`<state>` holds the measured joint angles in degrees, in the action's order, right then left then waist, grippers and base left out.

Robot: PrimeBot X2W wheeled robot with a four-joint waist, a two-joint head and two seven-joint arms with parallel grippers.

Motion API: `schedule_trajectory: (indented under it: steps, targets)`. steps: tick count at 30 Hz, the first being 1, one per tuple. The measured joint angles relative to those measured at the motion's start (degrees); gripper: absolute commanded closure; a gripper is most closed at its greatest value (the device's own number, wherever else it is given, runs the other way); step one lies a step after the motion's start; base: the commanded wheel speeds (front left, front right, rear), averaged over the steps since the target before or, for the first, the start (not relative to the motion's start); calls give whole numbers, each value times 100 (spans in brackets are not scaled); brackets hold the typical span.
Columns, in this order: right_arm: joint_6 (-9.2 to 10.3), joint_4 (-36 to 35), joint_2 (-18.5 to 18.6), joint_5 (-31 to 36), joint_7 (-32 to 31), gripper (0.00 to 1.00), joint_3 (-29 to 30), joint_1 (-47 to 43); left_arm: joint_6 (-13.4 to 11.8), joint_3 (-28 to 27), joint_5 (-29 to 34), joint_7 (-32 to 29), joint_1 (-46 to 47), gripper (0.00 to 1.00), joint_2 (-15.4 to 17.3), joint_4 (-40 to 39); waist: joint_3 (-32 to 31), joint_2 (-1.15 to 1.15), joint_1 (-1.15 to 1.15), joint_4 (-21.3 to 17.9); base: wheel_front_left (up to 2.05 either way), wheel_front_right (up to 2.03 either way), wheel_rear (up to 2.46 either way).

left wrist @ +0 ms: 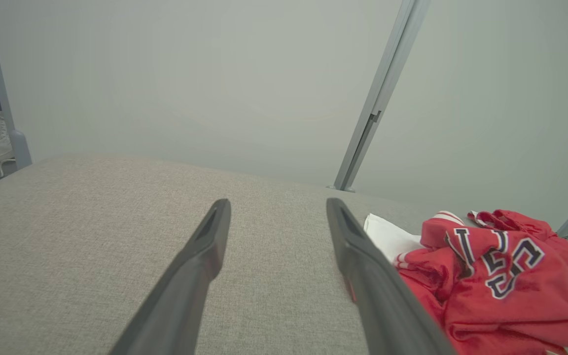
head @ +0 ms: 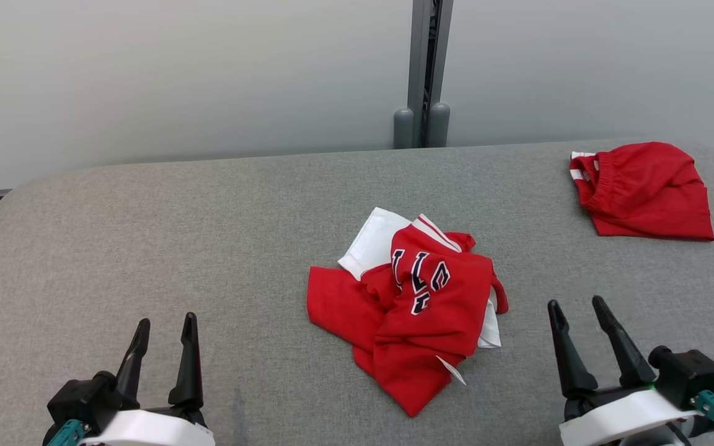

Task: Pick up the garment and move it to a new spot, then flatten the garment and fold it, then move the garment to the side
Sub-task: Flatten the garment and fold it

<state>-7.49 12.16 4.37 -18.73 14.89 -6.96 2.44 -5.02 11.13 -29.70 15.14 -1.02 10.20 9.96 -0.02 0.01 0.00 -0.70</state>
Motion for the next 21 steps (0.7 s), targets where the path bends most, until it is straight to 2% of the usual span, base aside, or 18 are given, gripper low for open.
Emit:
schedule_trajectory:
  steps: [6, 13, 21]
  targets:
    - [0, 151, 40, -90, 0, 0, -101, 30, 177, 153, 34, -110, 1, 0, -33, 194, 0, 0, 0, 46, 0, 0, 0]
    - [0, 127, 42, -90, 0, 0, -21, 132, 605, 829, 34, -694, 200, 0, -233, 531, 34, 0, 0, 11, 0, 0, 0]
    - [0, 64, 38, -63, 0, 0, 71, 292, 886, 1444, -25, -1251, 604, 0, -508, 1025, 132, 0, 0, -232, 0, 0, 0]
